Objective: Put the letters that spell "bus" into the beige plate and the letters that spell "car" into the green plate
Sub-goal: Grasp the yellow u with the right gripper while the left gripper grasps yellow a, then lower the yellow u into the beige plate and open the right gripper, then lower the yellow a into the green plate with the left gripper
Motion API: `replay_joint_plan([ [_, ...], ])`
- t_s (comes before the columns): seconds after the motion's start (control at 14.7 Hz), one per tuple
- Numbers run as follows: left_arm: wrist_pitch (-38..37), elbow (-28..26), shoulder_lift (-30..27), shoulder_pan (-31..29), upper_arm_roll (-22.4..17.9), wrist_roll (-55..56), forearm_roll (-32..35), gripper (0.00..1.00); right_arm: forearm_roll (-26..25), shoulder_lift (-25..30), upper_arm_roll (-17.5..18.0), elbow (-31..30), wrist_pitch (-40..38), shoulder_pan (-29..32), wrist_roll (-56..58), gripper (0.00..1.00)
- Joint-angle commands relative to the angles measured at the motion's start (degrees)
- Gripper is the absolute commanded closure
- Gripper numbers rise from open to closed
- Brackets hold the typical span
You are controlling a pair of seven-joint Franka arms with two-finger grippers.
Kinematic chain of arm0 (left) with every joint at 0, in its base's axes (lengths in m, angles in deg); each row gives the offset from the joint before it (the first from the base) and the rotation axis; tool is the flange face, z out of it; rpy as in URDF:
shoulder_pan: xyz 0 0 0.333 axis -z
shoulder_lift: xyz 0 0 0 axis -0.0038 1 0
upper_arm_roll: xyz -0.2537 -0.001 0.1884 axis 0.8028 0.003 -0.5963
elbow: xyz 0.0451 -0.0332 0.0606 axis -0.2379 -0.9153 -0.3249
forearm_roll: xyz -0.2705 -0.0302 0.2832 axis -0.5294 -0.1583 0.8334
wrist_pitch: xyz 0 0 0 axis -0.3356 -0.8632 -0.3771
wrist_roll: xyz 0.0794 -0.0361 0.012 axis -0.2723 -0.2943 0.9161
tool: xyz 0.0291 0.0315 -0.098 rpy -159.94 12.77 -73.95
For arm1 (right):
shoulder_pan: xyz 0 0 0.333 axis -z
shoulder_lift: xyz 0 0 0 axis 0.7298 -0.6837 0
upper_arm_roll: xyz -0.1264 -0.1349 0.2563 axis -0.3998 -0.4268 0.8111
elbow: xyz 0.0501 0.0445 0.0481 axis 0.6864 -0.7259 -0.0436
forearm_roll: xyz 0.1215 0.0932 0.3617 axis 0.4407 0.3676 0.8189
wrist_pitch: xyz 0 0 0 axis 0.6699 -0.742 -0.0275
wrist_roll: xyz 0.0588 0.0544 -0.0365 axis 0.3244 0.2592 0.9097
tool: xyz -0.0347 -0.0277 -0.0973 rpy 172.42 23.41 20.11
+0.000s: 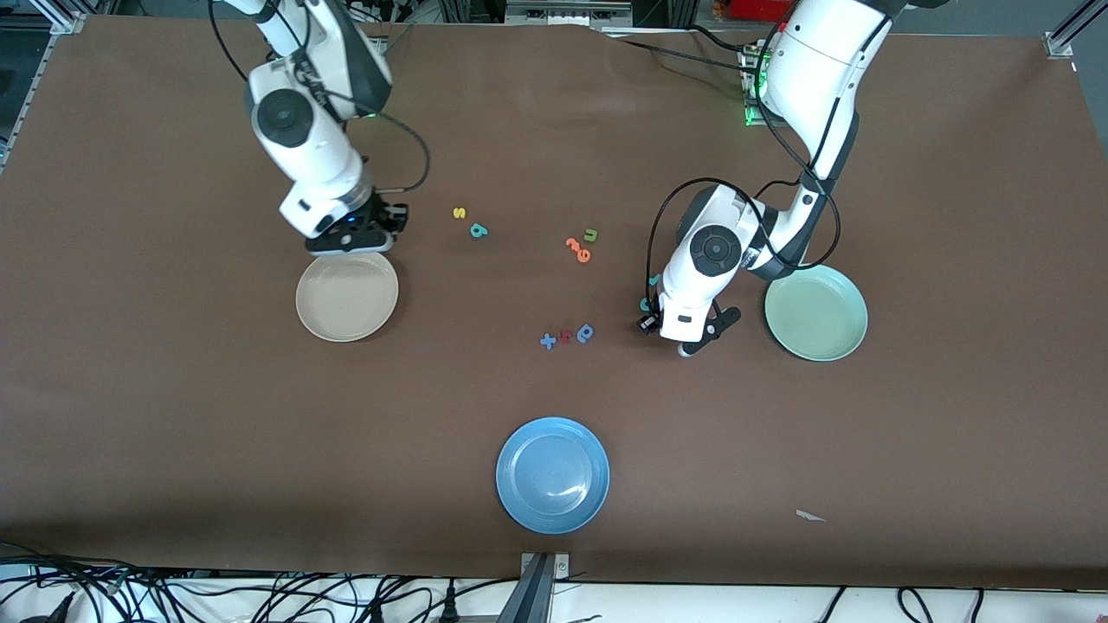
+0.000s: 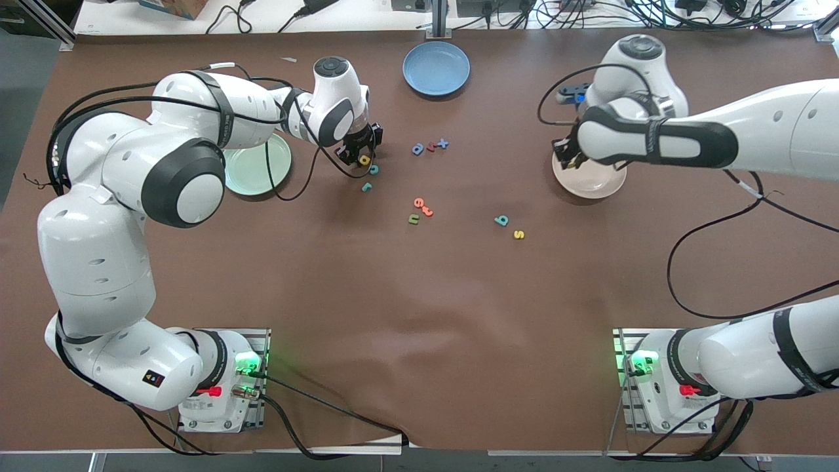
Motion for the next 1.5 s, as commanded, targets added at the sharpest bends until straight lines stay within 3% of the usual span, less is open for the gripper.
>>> replay_joint_plan([
  [0.0,-0.35,0.45,0.55,0.10,-0.11,-1.14,0.07,0.53,-0.63,-3.62,0.32,2.95,-1.08,5.22,8.32,1.00],
  [0.27,-0.44,0.45,0.55,0.02,-0.11,-1.49,0.07,0.64,-1.07,-8.98,0.32,3.22,3.65,8.48,11.60,1.00],
  [0.48,-0.44,0.45,0.55,0.02,-0.11,-1.49,0.07,0.66,-2.13,-13.99,0.41,2.78,9.20,9.10,11.69,1.00],
  [0.68,-0.61,0.54,0.46,0.02,-0.11,-1.84,0.07,0.70,-2.30,-15.58,0.41,2.78,10.08,9.98,11.69,1.00],
  [0.75,-1.05,0.62,0.11,-0.16,-0.11,-2.45,0.07,0.71,-2.30,-15.50,0.41,2.78,9.91,9.98,11.69,0.90],
  [0.82,-2.53,1.06,-0.07,-0.33,-0.20,-3.41,0.07,0.71,-2.22,-15.41,0.41,2.78,9.82,9.98,11.60,0.41],
  [0.88,-4.90,2.28,-0.07,-0.42,-0.20,-4.73,0.07,0.71,-2.22,-15.15,0.41,2.78,9.74,9.98,11.52,0.00],
  [1.22,-22.99,10.02,-0.42,-4.89,-0.64,-20.42,0.16,0.73,-1.87,-13.22,0.58,2.78,7.64,9.90,9.68,0.00],
  [1.43,-30.21,10.47,-2.61,-8.93,-1.26,-32.30,4.09,0.75,-1.86,-11.29,1.89,2.60,4.21,8.58,2.40,0.00],
])
